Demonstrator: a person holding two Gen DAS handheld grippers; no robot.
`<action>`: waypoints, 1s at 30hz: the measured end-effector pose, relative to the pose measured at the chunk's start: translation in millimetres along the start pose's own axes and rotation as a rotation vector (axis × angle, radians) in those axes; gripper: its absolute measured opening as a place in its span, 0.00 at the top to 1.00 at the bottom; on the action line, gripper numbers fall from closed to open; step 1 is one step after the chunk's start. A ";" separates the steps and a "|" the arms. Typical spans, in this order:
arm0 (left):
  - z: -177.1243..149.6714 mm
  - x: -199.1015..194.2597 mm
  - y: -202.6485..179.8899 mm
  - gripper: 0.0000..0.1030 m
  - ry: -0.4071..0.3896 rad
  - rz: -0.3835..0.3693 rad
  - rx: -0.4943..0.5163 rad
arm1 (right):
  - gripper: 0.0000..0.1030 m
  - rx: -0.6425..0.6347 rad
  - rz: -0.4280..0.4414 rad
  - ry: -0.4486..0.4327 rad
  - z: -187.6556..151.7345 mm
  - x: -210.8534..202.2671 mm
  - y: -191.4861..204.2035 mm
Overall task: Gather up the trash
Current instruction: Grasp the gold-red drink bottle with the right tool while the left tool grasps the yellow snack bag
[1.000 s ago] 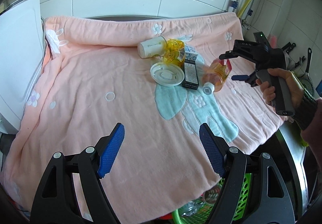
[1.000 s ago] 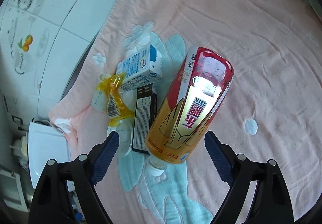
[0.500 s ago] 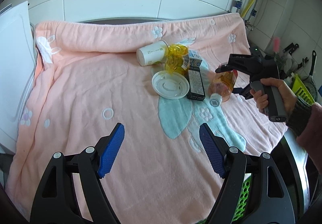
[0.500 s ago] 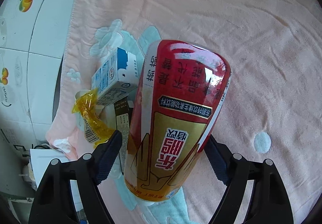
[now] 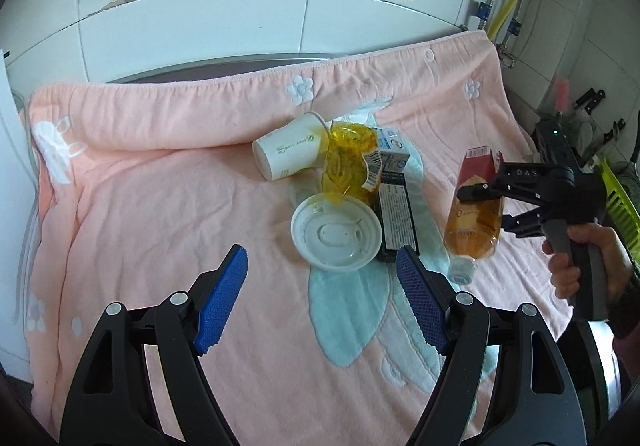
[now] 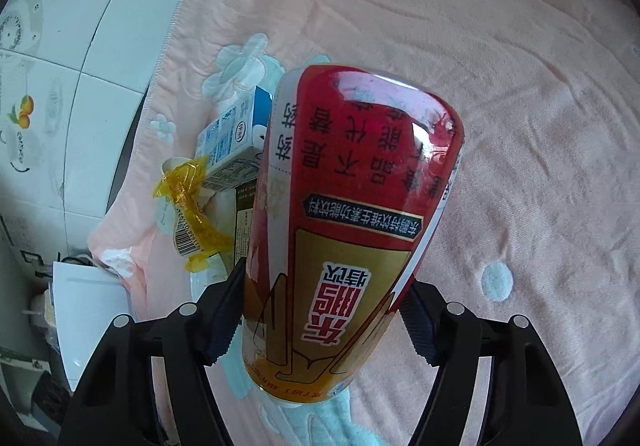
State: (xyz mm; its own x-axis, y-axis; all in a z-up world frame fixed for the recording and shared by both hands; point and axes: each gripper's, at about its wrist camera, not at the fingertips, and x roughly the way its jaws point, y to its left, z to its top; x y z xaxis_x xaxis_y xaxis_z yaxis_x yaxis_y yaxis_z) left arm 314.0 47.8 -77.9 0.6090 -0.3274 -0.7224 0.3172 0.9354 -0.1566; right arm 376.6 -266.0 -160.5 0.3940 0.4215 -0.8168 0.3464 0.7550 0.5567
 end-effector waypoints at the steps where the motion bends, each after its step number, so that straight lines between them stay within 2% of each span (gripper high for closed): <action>1: 4.2 4.7 -3.1 0.26 0.001 0.001 0.007 | 0.35 -0.015 -0.001 -0.002 -1.9 -2.7 1.3; 7: 31.3 45.8 -20.5 0.26 0.019 0.003 0.041 | 0.35 -0.122 -0.023 -0.028 -22.4 -31.6 8.4; 13: 52.4 85.5 -34.1 0.26 0.053 -0.026 0.042 | 0.35 -0.204 -0.028 -0.049 -49.0 -59.1 14.2; 17: 62.8 111.4 -42.6 0.26 0.078 -0.006 0.053 | 0.35 -0.245 -0.031 -0.063 -65.4 -73.3 16.7; 23: 73.0 149.5 -40.9 0.26 0.146 -0.008 0.002 | 0.35 -0.296 -0.024 -0.064 -92.4 -91.0 18.0; 28: 73.7 171.6 -36.3 0.26 0.182 -0.020 -0.048 | 0.35 -0.372 -0.067 -0.068 -115.9 -99.7 20.1; 29: 73.2 173.8 -35.3 0.29 0.184 -0.020 -0.057 | 0.35 -0.386 -0.072 -0.068 -119.8 -100.7 20.9; 30: 71.9 174.2 -34.8 0.35 0.180 -0.029 -0.068 | 0.35 -0.399 -0.077 -0.068 -123.7 -100.4 22.3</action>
State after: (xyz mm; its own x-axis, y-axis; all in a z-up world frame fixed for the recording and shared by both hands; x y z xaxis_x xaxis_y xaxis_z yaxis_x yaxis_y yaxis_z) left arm 461.3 -51.4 -149.9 0.4582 -0.3307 -0.8250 0.2794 0.9347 -0.2196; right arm 239.4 -229.4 -84.9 0.4395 0.3323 -0.8345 0.0247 0.9242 0.3811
